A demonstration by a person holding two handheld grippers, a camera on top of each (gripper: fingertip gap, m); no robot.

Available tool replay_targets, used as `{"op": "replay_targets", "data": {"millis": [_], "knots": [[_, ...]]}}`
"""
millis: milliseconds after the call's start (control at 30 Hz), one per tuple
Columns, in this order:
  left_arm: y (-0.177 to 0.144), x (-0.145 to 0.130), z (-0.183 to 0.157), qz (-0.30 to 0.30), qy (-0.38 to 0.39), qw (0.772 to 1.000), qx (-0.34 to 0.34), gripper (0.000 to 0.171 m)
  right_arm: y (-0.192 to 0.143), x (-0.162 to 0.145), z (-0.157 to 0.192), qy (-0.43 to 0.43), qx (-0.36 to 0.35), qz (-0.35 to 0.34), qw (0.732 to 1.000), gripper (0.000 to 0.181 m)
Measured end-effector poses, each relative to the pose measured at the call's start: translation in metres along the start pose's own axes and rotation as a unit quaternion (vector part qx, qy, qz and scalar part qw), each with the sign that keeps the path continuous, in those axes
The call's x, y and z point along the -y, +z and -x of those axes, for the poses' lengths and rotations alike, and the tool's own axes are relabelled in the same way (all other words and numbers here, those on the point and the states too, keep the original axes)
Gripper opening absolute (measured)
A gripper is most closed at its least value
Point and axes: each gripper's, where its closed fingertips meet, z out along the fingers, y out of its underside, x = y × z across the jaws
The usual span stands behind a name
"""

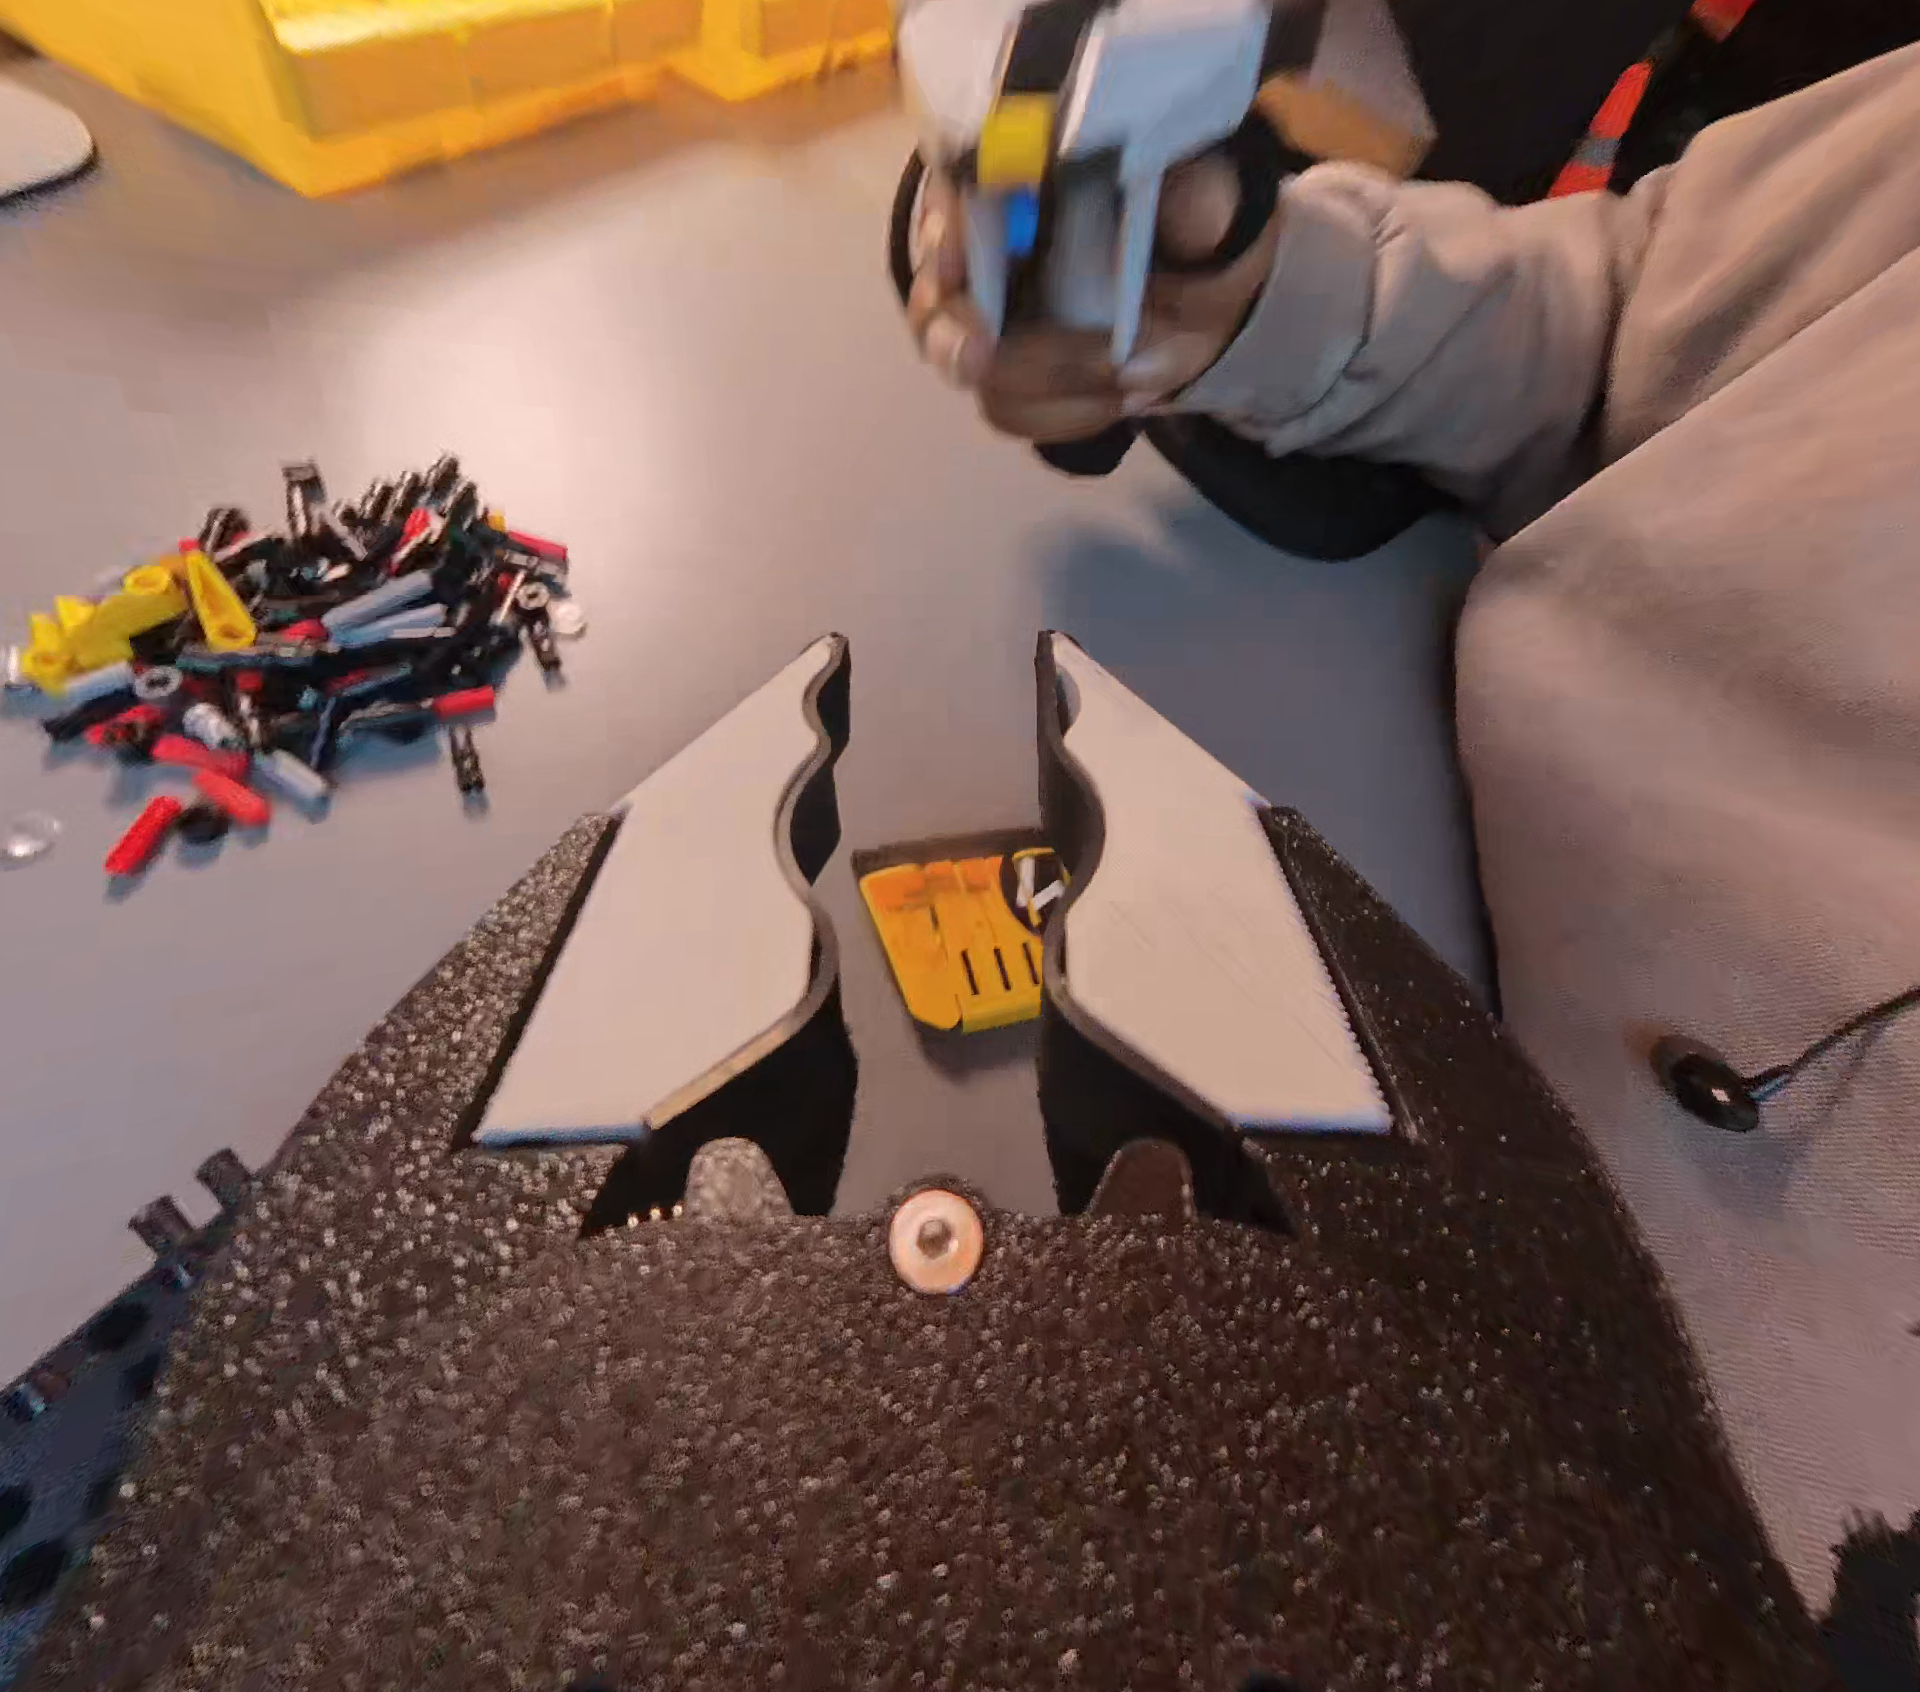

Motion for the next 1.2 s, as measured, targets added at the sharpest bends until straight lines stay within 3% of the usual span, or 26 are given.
{"op": "replay_targets", "data": {"millis": [167,300,367,533,667,833,1067,1167,1200], "knots": [[-0.015,0.027,-0.018,-0.095,-0.091,0.986,-0.098,0.026,0.02,-0.042,0.006,-0.181,-0.035,0.145,0.972,0.007],[-0.015,0.024,-0.022,-0.084,-0.067,0.988,-0.107,0.014,0.027,-0.057,0.017,-0.259,-0.033,0.191,0.946,0.007],[-0.016,0.023,-0.027,-0.071,-0.05,0.99,-0.11,0.013,0.027,-0.058,0.021,-0.275,-0.028,0.197,0.941,0.007],[-0.023,0.032,-0.029,-0.109,-0.072,0.983,-0.125,0.011,0.026,-0.046,0.026,-0.294,-0.042,0.18,0.938,0.007],[-0.023,0.029,-0.026,-0.106,-0.09,0.982,-0.126,0.01,0.025,-0.043,0.021,-0.354,-0.081,0.19,0.912,0.006],[-0.025,0.036,-0.025,-0.136,-0.168,0.963,-0.165,0.009,0.027,-0.034,0.022,-0.389,-0.108,0.168,0.899,0.006],[-0.019,0.025,-0.005,-0.103,-0.169,0.977,-0.076,0.039,0.028,-0.051,-0.002,-0.472,-0.175,0.255,0.825,0.005],[-0.01,0.017,-0.001,-0.086,-0.175,0.98,-0.047,0.034,0.035,-0.058,-0.004,-0.494,-0.183,0.273,0.805,0.006],[-0.011,0.018,-0.002,-0.091,-0.177,0.978,-0.053,0.025,0.034,-0.059,-0.007,-0.499,-0.189,0.282,0.797,0.006]]}}
